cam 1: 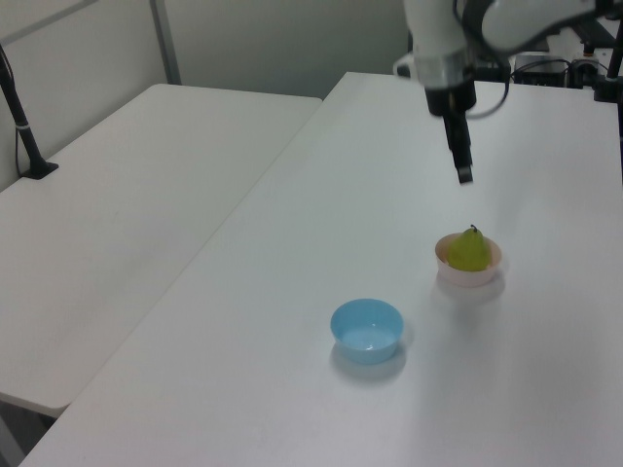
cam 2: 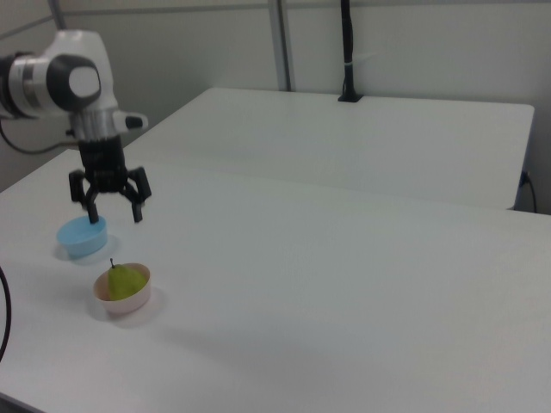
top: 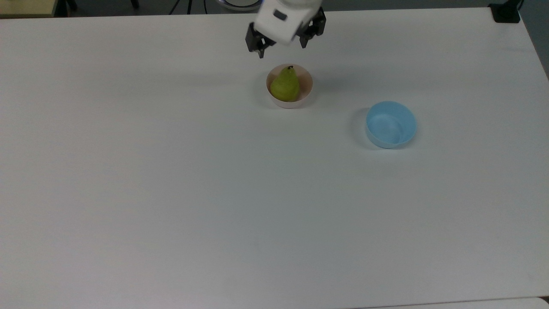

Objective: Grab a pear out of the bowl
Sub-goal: 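Move the open gripper over the pear and lower it into the pink bowl, then close the gripper on the green pear and lift it from the bowl, then carry the pear away from the pink bowl and lower it onto the table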

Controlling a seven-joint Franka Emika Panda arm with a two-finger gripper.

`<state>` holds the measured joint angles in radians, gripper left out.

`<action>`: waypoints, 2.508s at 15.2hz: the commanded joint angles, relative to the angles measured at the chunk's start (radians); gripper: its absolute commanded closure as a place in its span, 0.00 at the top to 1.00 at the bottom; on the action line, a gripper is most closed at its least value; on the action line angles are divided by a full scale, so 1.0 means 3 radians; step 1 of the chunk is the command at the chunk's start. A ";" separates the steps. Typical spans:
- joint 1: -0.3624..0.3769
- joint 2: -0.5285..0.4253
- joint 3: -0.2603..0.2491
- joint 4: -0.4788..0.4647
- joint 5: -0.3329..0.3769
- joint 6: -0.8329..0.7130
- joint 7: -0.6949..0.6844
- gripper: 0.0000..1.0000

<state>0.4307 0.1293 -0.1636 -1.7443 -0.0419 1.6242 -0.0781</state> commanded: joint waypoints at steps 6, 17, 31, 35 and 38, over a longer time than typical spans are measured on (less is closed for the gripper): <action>0.0241 0.0509 -0.0058 -0.0312 -0.0172 0.0425 -0.0164 1.00; 0.0349 0.0745 -0.0038 -0.0317 -0.0285 0.0635 -0.0016 0.54; 0.0211 0.0362 -0.0037 0.0026 -0.0024 -0.0040 -0.0164 0.39; -0.0151 0.0346 -0.0038 0.0255 0.0007 -0.0071 -0.0302 0.39; -0.0540 0.0412 -0.0038 0.0353 0.0012 -0.0004 -0.0394 0.39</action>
<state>0.3699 0.2359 -0.1709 -1.6778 -0.0652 1.6257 -0.1437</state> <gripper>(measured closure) 0.313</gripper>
